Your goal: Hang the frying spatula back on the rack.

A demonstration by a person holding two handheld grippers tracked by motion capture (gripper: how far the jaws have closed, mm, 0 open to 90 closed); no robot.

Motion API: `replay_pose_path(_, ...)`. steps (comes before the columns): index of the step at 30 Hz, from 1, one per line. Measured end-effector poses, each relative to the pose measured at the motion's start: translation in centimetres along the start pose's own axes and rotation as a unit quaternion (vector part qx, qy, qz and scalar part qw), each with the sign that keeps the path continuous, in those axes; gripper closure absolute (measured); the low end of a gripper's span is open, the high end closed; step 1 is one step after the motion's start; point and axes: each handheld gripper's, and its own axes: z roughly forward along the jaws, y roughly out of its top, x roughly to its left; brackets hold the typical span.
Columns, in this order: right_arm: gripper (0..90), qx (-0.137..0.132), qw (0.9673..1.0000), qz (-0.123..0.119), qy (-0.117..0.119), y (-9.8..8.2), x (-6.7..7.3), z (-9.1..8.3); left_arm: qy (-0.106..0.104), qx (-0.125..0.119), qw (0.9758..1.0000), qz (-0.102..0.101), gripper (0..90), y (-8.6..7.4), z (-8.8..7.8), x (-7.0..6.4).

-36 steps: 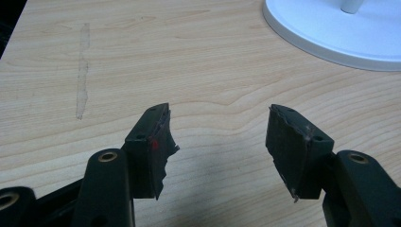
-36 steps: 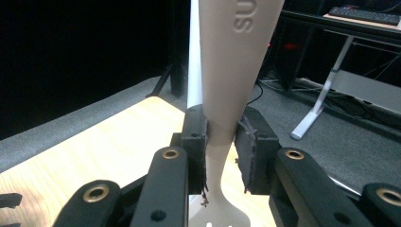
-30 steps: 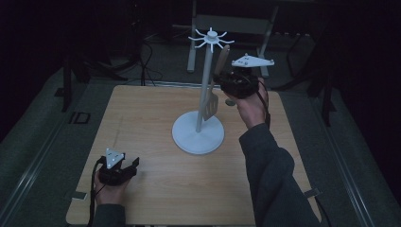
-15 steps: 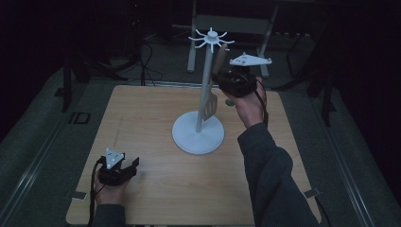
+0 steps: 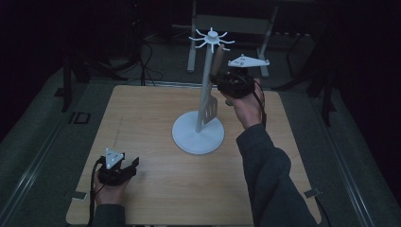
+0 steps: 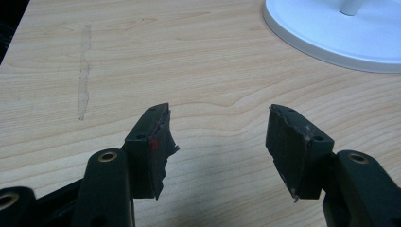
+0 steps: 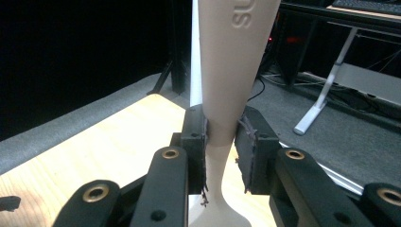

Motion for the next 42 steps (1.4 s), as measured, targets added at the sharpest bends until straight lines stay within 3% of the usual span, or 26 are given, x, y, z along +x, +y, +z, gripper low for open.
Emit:
replay_pose_path(4, 72.7, -0.003, 1.0, 0.002, 0.0, -0.2, 0.0, -0.1, 0.0, 0.001, 1.0, 0.001, 41.0, 0.0, 0.0, 0.0)
replay_pose_path(16, 52.1, -0.008, 0.9997, 0.011, -0.018, -0.8, -0.4, -0.5, 0.0, 0.001, 1.0, 0.002, 41.0, 0.0, 0.0, 0.0)
replay_pose_path(23, 41.8, -0.011, 0.9997, 0.003, -0.023, -0.8, -0.2, -1.0, 0.0, 0.001, 1.0, 0.002, 40.9, 0.0, 0.1, 0.0)
replay_pose_path(34, 33.1, -0.011, 0.9996, -0.004, -0.027, -0.9, 0.1, -1.7, -0.001, 0.002, 1.0, 0.004, 40.4, 0.0, 0.1, -0.1)
replay_pose_path(42, 32.1, -0.008, 0.9997, -0.005, -0.022, -1.7, 0.0, -2.2, -0.001, 0.003, 1.0, 0.003, 40.0, 0.0, 0.2, -0.1)
